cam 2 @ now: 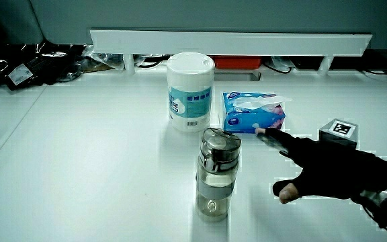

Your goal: Pick bottle

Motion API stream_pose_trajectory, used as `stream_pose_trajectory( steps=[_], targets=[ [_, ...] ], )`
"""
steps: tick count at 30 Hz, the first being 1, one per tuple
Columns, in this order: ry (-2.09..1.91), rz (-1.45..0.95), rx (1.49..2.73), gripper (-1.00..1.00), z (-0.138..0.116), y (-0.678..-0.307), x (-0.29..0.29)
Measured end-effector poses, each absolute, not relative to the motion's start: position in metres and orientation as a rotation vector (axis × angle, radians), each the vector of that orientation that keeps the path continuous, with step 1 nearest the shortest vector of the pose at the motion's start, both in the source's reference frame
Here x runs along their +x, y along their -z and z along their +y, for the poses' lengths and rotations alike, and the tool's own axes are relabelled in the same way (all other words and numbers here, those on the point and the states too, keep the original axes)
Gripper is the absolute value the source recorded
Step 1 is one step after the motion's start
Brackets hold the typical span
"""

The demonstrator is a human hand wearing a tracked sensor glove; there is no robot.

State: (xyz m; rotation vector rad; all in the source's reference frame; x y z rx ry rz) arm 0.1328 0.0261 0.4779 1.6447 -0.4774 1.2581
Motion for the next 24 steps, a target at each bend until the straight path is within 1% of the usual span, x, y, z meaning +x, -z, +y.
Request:
stream_pose_trajectory(
  steps=[3, 7, 8, 12, 17, 24],
  targets=[
    [-1.279, -0.468, 1.583, 0.0, 0.031, -0.482, 0.118],
    [-1.274, -0.525, 1.576, 0.0, 0.036, -0.499, 0.103],
    [-1.303, -0.549, 1.558, 0.0, 0.038, -0.502, 0.099],
    [-1.278, -0.526, 1.533, 0.0, 0.043, -0.511, 0.086],
    [-1.309, -0.567, 1.515, 0.0, 0.047, -0.527, 0.073],
    [-1.327, -0.531, 1.476, 0.0, 0.05, -0.537, 0.062]
  ],
)
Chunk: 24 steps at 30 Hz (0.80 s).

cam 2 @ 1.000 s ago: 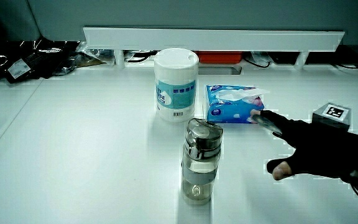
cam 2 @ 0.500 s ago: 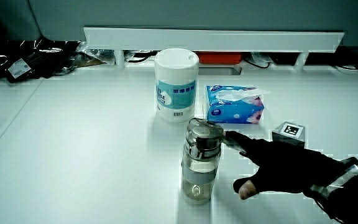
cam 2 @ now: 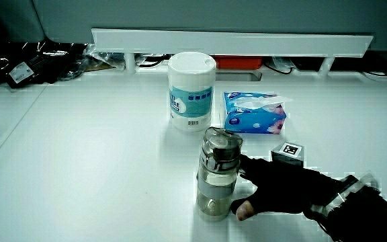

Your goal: Pick bottle

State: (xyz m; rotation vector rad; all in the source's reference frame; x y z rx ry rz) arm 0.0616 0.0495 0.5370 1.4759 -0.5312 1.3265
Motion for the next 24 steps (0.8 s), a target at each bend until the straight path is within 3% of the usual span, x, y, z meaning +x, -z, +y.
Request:
stream_pose_trajectory(
  steps=[15, 24],
  targets=[
    [-1.402, -0.512, 1.443, 0.0, 0.053, -0.549, 0.052],
    [-1.526, -0.487, 1.441, 0.32, 0.057, -0.553, 0.049]
  ],
)
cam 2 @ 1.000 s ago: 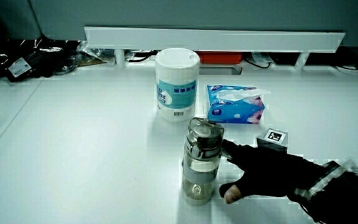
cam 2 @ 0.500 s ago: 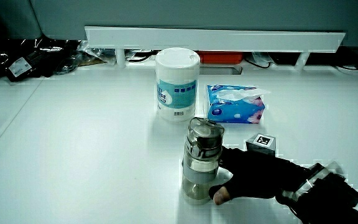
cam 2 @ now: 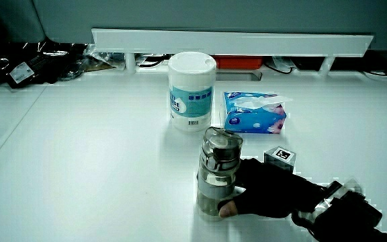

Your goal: Pick bottle

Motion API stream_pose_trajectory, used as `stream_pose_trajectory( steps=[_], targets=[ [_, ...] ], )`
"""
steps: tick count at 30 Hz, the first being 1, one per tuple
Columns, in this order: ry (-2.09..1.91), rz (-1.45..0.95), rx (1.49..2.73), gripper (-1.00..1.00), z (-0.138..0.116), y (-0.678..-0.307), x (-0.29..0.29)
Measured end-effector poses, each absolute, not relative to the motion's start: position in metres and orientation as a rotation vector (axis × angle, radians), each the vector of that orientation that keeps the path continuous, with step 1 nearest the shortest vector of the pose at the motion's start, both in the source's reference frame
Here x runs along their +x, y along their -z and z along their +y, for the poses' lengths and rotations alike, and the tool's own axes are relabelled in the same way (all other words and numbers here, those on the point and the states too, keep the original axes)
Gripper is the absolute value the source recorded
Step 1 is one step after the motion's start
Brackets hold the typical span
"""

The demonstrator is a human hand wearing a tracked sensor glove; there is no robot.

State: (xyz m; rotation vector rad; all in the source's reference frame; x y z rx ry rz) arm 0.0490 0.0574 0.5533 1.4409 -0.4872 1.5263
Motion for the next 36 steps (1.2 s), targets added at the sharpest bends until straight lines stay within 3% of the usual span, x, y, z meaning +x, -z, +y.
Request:
stream_pose_trajectory(
  steps=[19, 28, 36],
  targets=[
    [-1.657, -0.484, 1.6, 1.0, 0.064, -0.552, 0.054],
    [-1.665, -0.504, 1.615, 1.0, 0.061, -0.548, 0.056],
    [-1.735, -0.501, 1.585, 1.0, 0.042, -0.519, 0.07]
  ],
)
